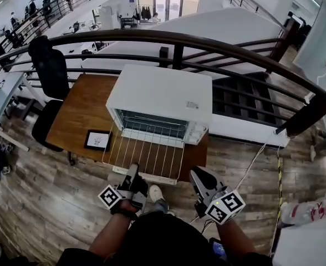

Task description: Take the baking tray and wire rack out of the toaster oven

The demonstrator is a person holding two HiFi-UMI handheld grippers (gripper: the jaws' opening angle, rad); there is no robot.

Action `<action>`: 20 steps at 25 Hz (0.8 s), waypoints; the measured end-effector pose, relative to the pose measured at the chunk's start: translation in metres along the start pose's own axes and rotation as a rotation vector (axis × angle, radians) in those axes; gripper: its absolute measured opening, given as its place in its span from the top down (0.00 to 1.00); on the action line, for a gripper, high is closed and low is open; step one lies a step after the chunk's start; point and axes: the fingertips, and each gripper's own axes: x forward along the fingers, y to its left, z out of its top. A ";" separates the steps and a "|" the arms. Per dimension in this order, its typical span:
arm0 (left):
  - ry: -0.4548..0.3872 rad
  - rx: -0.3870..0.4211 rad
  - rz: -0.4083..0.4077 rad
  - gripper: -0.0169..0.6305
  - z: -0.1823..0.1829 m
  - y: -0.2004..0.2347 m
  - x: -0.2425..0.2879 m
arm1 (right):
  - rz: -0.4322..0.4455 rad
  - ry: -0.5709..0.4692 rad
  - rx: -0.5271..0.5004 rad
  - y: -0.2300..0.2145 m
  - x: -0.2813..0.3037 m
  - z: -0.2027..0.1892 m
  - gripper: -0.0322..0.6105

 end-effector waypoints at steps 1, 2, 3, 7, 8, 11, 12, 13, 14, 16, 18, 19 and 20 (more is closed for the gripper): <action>0.004 0.005 0.001 0.95 -0.002 -0.001 -0.005 | 0.001 -0.003 0.001 0.003 -0.003 -0.002 0.89; 0.007 0.008 0.003 0.95 -0.003 -0.002 -0.012 | 0.003 -0.005 0.003 0.007 -0.005 -0.004 0.89; 0.009 0.009 0.003 0.95 -0.003 -0.003 -0.019 | 0.006 -0.006 0.007 0.013 -0.006 -0.006 0.89; 0.025 0.044 0.010 0.95 0.000 -0.011 -0.050 | 0.030 0.003 0.034 0.034 -0.005 -0.020 0.89; 0.026 0.053 0.019 0.95 0.001 -0.012 -0.057 | 0.039 0.009 0.042 0.038 -0.003 -0.023 0.89; 0.032 0.083 0.049 0.95 0.005 -0.014 -0.075 | 0.064 0.033 0.050 0.053 0.001 -0.033 0.89; 0.036 0.091 0.054 0.95 0.008 -0.015 -0.080 | 0.071 0.039 0.043 0.059 0.002 -0.035 0.89; 0.040 0.097 0.053 0.95 0.010 -0.016 -0.082 | 0.076 0.043 0.033 0.064 0.004 -0.035 0.89; 0.047 0.101 0.047 0.95 0.013 -0.019 -0.084 | 0.079 0.046 0.022 0.070 0.005 -0.035 0.89; 0.065 0.113 0.032 0.95 0.020 -0.024 -0.083 | 0.082 0.048 -0.005 0.080 0.010 -0.032 0.89; 0.086 0.117 0.018 0.95 0.032 -0.030 -0.080 | 0.088 0.048 -0.032 0.091 0.024 -0.028 0.89; 0.098 0.114 0.012 0.95 0.041 -0.032 -0.079 | 0.086 0.047 -0.040 0.096 0.033 -0.028 0.89; 0.113 0.112 0.005 0.95 0.050 -0.033 -0.079 | 0.080 0.045 -0.041 0.101 0.043 -0.029 0.89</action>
